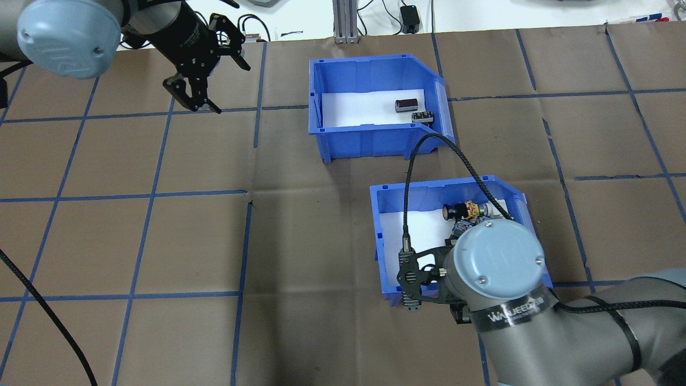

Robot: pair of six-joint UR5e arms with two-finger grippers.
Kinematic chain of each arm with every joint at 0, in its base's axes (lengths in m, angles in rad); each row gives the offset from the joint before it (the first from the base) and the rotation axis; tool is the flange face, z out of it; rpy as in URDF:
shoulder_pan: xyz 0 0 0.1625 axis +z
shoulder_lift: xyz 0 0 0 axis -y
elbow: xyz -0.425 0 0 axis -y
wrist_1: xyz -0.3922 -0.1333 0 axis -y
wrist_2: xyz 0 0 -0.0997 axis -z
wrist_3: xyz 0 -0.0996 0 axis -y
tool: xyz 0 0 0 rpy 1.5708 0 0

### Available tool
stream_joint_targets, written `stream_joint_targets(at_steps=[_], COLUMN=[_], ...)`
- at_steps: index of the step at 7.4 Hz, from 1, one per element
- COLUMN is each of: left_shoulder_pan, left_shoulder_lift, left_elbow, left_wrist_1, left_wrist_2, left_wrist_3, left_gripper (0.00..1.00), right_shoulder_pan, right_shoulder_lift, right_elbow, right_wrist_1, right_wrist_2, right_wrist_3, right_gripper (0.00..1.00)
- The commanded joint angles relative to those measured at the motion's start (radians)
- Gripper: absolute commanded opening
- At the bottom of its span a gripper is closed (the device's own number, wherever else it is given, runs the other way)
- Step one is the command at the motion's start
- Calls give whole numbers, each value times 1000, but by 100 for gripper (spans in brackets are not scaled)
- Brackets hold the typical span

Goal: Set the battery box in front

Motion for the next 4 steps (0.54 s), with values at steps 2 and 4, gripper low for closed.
stream_joint_targets(at_steps=[2,4], left_shoulder_pan=[-1,-27], left_shoulder_lift=[76,107], left_elbow=[4,-30], left_wrist_1=[-112,-99], left_wrist_2=[115,192], left_wrist_3=[647,716], left_gripper=[99,99], right_shoulder_pan=[225,258], right_shoulder_lift=[212,236], right_elbow=[-161,-176], right_wrist_1=[-25,-33], right_wrist_2=[-73,-67], right_wrist_3=[210,272], right_gripper=[0,0])
